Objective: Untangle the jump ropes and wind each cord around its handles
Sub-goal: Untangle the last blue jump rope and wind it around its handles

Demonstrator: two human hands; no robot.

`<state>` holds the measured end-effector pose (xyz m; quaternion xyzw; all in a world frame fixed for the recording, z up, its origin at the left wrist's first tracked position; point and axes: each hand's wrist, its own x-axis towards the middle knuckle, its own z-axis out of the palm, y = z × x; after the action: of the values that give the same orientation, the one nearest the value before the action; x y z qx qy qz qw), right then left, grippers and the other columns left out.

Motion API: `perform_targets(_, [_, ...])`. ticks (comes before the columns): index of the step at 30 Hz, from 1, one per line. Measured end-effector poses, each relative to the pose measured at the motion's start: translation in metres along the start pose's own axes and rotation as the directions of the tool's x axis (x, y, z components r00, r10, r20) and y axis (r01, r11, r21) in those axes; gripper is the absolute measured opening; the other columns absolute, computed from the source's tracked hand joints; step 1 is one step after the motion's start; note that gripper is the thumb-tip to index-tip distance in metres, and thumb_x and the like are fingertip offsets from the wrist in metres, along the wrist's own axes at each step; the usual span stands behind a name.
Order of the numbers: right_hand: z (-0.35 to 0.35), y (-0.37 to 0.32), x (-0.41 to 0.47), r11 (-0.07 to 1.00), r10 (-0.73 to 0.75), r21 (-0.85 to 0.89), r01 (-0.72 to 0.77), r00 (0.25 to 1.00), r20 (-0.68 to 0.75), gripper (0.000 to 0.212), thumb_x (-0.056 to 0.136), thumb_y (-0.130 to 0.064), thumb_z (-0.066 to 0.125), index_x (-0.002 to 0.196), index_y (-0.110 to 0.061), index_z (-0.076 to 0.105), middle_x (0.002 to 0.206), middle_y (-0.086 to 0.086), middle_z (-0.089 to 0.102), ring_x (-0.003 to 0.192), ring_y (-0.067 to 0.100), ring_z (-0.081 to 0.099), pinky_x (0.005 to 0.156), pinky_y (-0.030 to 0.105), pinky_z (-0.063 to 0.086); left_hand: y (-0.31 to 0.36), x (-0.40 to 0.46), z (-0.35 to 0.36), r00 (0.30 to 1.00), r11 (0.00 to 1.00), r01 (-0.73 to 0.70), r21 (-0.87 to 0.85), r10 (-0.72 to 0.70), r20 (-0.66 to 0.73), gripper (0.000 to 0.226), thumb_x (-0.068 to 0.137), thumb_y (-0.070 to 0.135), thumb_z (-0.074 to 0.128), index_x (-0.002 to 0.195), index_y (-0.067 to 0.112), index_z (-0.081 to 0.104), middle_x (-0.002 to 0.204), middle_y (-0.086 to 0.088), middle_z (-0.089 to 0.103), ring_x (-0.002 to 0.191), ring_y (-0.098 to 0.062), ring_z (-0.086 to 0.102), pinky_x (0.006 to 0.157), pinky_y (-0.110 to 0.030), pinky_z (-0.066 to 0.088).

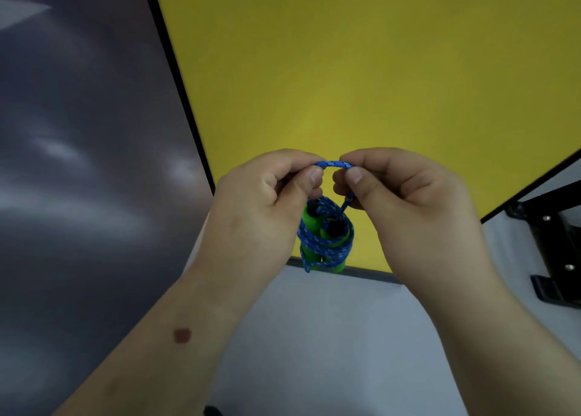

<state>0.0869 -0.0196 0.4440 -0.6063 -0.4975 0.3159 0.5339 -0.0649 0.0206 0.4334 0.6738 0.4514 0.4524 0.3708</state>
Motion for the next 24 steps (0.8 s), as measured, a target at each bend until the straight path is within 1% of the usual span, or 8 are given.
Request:
perform_targets(3, [-0.009, -0.064, 0.019, 1.000, 0.003, 0.000, -0.003, 1.000, 0.004, 0.018, 0.096, -0.014, 0.063, 0.096, -0.027, 0.076, 0.086, -0.005, 0.076, 0.087, 0.011, 0.072, 0.081, 0.030, 0.059, 0.056, 0.027, -0.025, 1.000, 1.000, -0.011, 0.009, 0.011, -0.008, 0.015, 0.098, 0.021, 0.062, 0.097, 0.030, 0.074, 0.080, 0.015, 0.073, 0.084, 0.002, 0.067, 0.067, -0.006, 0.043])
perform_targets(6, [-0.018, -0.130, 0.035, 1.000, 0.005, -0.008, -0.005, 1.000, 0.004, 0.018, 0.096, -0.015, 0.064, 0.095, -0.029, 0.075, 0.086, -0.007, 0.076, 0.087, 0.010, 0.072, 0.079, 0.027, 0.059, 0.114, 0.053, -0.052, 1.000, 1.000, -0.018, 0.010, 0.018, -0.010, 0.015, 0.098, 0.017, 0.062, 0.100, 0.024, 0.075, 0.081, 0.013, 0.073, 0.084, 0.003, 0.069, 0.069, -0.006, 0.045])
perform_targets(9, [-0.027, -0.198, 0.050, 1.000, -0.003, 0.000, 0.003, 1.000, 0.001, 0.017, 0.095, -0.016, 0.065, 0.096, -0.029, 0.075, 0.086, -0.008, 0.076, 0.088, 0.008, 0.072, 0.078, 0.023, 0.058, 0.174, 0.078, -0.082, 1.000, 1.000, -0.018, 0.015, 0.018, 0.008, 0.015, 0.098, 0.017, 0.062, 0.101, 0.024, 0.075, 0.081, 0.014, 0.073, 0.083, 0.005, 0.069, 0.068, -0.005, 0.044])
perform_targets(12, [-0.034, -0.259, 0.063, 1.000, -0.012, -0.017, 0.011, 1.000, -0.012, 0.016, 0.095, -0.016, 0.066, 0.099, -0.029, 0.076, 0.087, -0.008, 0.076, 0.089, 0.008, 0.071, 0.081, 0.026, 0.059, 0.229, 0.100, -0.109, 0.999, 0.999, -0.021, 0.038, 0.020, 0.037, 0.015, 0.098, 0.019, 0.061, 0.100, 0.025, 0.075, 0.082, 0.015, 0.072, 0.082, 0.008, 0.067, 0.066, -0.003, 0.042])
perform_targets(14, [-0.038, -0.296, 0.070, 1.000, -0.021, -0.023, 0.021, 0.999, -0.024, 0.017, 0.095, -0.016, 0.066, 0.100, -0.029, 0.076, 0.088, -0.007, 0.076, 0.089, 0.008, 0.071, 0.082, 0.030, 0.059, 0.260, 0.114, -0.126, 0.999, 0.997, -0.025, 0.072, 0.021, 0.050, 0.015, 0.098, 0.022, 0.060, 0.099, 0.028, 0.074, 0.081, 0.015, 0.072, 0.083, 0.007, 0.066, 0.066, -0.003, 0.041])
perform_targets(19, [-0.048, -0.367, 0.090, 0.997, -0.052, -0.051, 0.050, 0.998, -0.035, 0.017, 0.095, -0.017, 0.066, 0.100, -0.029, 0.077, 0.086, -0.006, 0.076, 0.087, 0.011, 0.071, 0.081, 0.034, 0.059, 0.321, 0.149, -0.158, 0.998, 0.993, -0.031, 0.118, 0.024, 0.058, 0.015, 0.098, 0.026, 0.060, 0.093, 0.033, 0.073, 0.079, 0.015, 0.072, 0.082, 0.002, 0.067, 0.064, -0.007, 0.042])
perform_targets(22, [-0.050, -0.398, 0.105, 0.996, -0.068, -0.051, 0.067, 0.997, -0.034, 0.016, 0.095, -0.018, 0.066, 0.101, -0.029, 0.077, 0.084, -0.007, 0.076, 0.084, 0.008, 0.071, 0.079, 0.031, 0.059, 0.347, 0.168, -0.171, 0.998, 0.992, -0.045, 0.117, 0.040, 0.041, 0.014, 0.097, 0.026, 0.061, 0.093, 0.032, 0.073, 0.078, 0.014, 0.072, 0.079, -0.001, 0.067, 0.062, -0.011, 0.045])
perform_targets(24, [-0.051, -0.415, 0.116, 0.994, -0.090, -0.070, 0.088, 0.995, -0.030, 0.016, 0.096, -0.019, 0.066, 0.101, -0.030, 0.076, 0.084, -0.009, 0.076, 0.083, 0.006, 0.071, 0.074, 0.028, 0.058, 0.362, 0.181, -0.176, 0.998, 0.992, -0.055, 0.110, 0.053, 0.020, 0.014, 0.097, 0.025, 0.061, 0.094, 0.030, 0.074, 0.078, 0.014, 0.072, 0.077, 0.004, 0.067, 0.060, -0.010, 0.044])
